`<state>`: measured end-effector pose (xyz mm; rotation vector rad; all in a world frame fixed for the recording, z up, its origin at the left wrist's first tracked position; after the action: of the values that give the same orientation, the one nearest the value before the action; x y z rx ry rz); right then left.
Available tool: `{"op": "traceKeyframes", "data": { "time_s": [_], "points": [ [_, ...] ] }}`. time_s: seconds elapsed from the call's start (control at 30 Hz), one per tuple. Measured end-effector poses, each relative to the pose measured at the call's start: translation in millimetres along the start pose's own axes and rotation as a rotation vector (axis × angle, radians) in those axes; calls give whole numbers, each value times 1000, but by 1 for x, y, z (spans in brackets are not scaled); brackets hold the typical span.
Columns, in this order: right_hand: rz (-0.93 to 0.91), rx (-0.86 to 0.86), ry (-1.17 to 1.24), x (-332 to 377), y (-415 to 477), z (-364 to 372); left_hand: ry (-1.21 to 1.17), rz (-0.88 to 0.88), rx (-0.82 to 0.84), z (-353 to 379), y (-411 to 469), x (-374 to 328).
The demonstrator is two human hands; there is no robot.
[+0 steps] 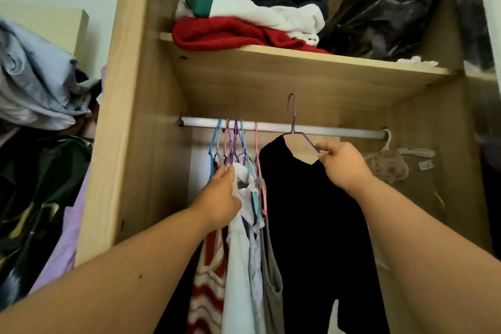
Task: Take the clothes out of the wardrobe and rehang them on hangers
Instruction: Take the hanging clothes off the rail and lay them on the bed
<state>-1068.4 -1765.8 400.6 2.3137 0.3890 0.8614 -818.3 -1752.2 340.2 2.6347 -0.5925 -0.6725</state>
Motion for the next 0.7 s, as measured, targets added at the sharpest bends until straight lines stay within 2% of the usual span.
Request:
{"op": "traceKeyframes", "data": {
  "time_s": [0.23, 0.37, 0.7],
  "points": [
    [-80, 33, -42, -22, -82, -24, 76, 196, -5, 21, -43, -42],
    [-57, 85, -104, -34, -141, -35, 94, 330, 31, 55, -75, -72],
    [146, 239, -162, -45, -287, -66, -5, 270, 156, 140, -71, -70]
  ]
}}
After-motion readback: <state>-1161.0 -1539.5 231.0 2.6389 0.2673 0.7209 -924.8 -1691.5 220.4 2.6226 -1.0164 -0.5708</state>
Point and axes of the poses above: each hand's wrist, its own y-axis towards the middle knuckle, its own z-axis out of the palm, x = y × z, the point moved 1 cm from there along y, towards the middle knuckle, and after that the axes turned 15 degrees about x, right-handed, at the moved point
